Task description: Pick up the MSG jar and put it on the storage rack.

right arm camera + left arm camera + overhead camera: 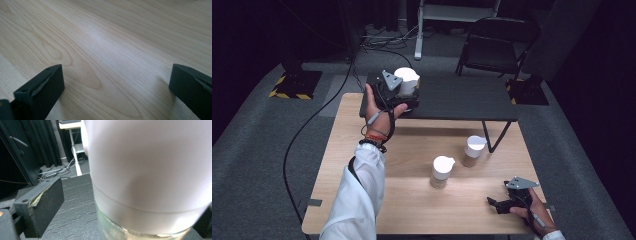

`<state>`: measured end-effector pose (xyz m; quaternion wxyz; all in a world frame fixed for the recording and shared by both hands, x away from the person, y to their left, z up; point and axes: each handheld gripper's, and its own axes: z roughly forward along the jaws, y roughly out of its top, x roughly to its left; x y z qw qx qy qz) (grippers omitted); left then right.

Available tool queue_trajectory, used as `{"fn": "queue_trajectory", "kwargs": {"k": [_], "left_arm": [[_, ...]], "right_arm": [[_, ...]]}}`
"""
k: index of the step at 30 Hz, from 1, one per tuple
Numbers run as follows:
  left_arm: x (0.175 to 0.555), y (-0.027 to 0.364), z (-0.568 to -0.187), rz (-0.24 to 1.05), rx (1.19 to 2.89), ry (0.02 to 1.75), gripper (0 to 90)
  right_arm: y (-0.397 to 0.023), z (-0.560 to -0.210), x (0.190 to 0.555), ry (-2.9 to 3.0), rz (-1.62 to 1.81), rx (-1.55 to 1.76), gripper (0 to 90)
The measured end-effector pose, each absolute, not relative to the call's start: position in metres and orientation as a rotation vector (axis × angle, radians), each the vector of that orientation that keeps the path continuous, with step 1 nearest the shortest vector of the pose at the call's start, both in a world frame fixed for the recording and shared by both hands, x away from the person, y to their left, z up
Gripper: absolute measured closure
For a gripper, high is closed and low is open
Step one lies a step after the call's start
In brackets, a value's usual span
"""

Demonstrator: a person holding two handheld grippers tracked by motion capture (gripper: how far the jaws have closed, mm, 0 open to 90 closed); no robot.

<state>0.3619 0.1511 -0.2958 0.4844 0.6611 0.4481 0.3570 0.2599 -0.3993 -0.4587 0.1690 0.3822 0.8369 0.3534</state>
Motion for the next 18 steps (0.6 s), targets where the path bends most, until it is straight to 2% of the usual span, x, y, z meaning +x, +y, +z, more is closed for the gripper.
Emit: {"fn": "queue_trajectory", "kwargs": {"k": [18], "left_arm": [[0.341,0.148,-0.302,0.950,1.624,1.052,0.2]], "right_arm": [[-0.399,-0.459,0.260,2.380,1.004,1.086,0.0]]}}
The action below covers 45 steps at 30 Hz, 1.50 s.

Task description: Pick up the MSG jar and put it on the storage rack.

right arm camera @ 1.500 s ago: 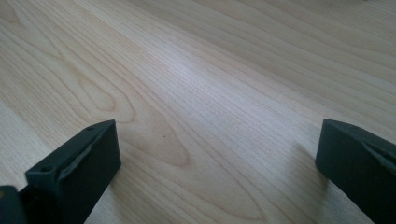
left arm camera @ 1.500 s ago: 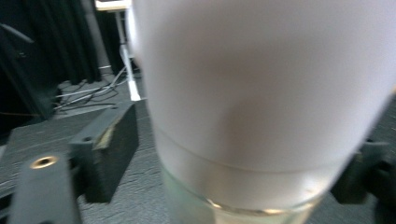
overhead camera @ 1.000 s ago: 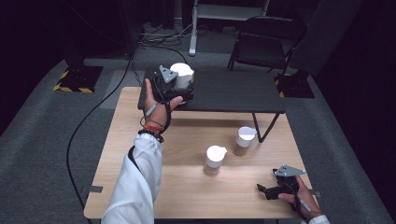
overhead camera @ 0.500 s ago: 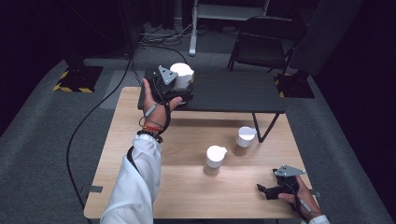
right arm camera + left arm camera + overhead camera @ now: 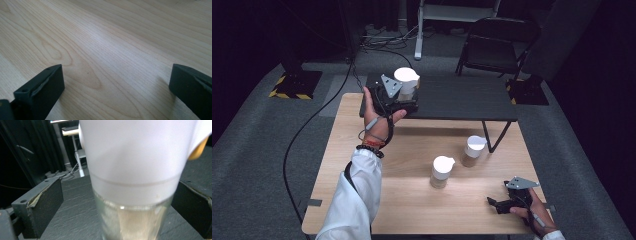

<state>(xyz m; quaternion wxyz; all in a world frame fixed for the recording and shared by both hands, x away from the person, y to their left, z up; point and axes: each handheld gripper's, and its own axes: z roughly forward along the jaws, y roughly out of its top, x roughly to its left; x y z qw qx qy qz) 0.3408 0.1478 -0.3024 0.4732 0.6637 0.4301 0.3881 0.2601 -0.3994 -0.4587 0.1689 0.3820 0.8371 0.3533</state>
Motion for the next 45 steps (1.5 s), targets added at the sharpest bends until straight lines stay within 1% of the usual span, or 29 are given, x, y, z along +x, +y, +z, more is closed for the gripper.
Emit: {"fn": "queue_trajectory", "kwargs": {"k": [3,20,23,28,31,34,45], "left_arm": [[0.336,0.145,-0.304,0.982,1.637,1.047,0.2],[0.304,0.145,-0.316,1.041,1.649,0.931,0.3],[0.296,0.141,-0.321,1.096,1.674,0.902,0.3],[0.290,0.143,-0.328,1.077,1.688,0.885,0.3],[0.285,0.142,-0.331,1.090,1.702,0.867,0.3],[0.281,0.143,-0.335,1.072,1.716,0.854,0.3],[0.267,0.143,-0.351,1.071,1.784,0.805,0.3]], "right_arm": [[-0.399,-0.459,0.260,2.380,1.005,1.085,0.0],[-0.400,-0.459,0.261,2.382,1.006,1.084,0.0],[-0.400,-0.459,0.261,2.382,1.006,1.084,0.0],[-0.400,-0.459,0.261,2.382,1.006,1.084,0.0],[-0.400,-0.459,0.261,2.382,1.006,1.084,0.0],[-0.400,-0.459,0.261,2.383,1.006,1.082,0.0],[-0.400,-0.459,0.261,2.383,1.006,1.082,0.0]]}}
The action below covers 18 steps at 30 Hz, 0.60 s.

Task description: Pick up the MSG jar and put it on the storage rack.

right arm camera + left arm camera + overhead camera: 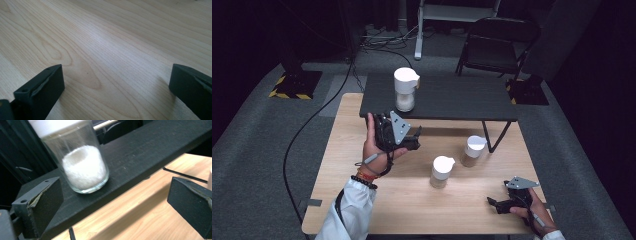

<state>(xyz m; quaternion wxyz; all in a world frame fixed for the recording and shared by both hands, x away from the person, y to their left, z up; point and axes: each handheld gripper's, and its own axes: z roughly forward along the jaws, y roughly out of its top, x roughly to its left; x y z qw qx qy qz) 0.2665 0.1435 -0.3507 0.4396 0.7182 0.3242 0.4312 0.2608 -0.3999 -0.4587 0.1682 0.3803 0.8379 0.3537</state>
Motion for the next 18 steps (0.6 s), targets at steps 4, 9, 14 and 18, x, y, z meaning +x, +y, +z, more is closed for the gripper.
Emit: {"fn": "queue_trajectory", "kwargs": {"k": [4,9,14,18], "left_arm": [[0.263,0.143,-0.357,1.065,1.816,0.796,0.3],[0.258,0.142,-0.367,1.070,1.862,0.785,0.3],[0.255,0.141,-0.374,1.049,1.903,0.777,0.3],[0.252,0.142,-0.378,1.039,1.923,0.773,0.3]], "right_arm": [[-0.400,-0.459,0.261,2.383,1.006,1.082,0.0],[-0.400,-0.459,0.261,2.383,1.006,1.082,0.0],[-0.400,-0.459,0.261,2.383,1.006,1.082,0.0],[-0.400,-0.459,0.261,2.383,1.006,1.082,0.0]]}}
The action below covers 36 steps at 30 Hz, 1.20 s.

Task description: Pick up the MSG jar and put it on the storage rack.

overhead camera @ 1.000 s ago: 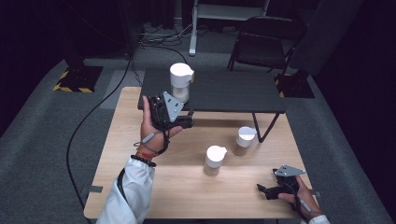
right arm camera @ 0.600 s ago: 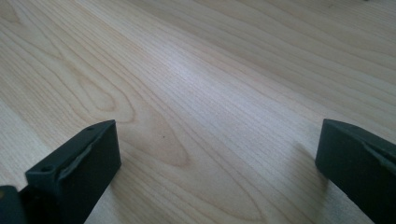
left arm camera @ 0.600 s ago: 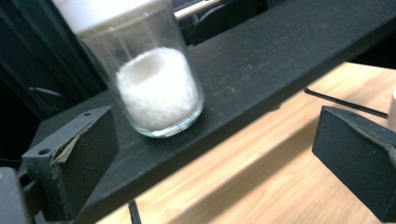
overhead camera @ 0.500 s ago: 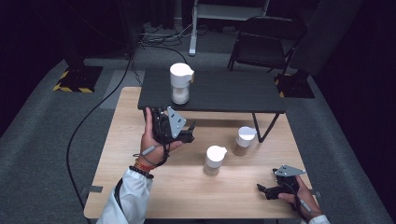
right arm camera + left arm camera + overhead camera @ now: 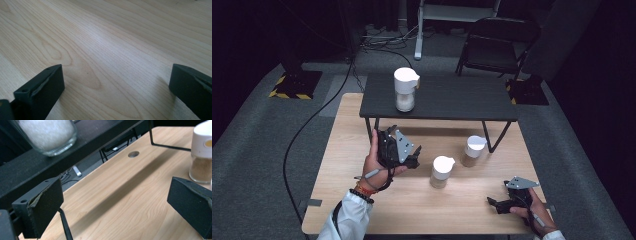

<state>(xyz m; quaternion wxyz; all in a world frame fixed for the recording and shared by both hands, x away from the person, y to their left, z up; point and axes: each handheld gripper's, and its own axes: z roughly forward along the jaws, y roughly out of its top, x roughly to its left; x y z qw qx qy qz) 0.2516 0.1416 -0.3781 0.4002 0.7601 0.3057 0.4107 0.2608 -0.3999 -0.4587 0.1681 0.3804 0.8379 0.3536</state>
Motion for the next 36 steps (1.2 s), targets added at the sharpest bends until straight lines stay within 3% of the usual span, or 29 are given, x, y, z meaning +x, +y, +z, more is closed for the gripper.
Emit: {"fn": "queue_trajectory", "kwargs": {"k": [36], "left_arm": [[0.238,0.157,-0.438,0.998,2.185,0.882,1.1]], "right_arm": [[-0.400,-0.459,0.261,2.383,1.006,1.081,0.0]]}}
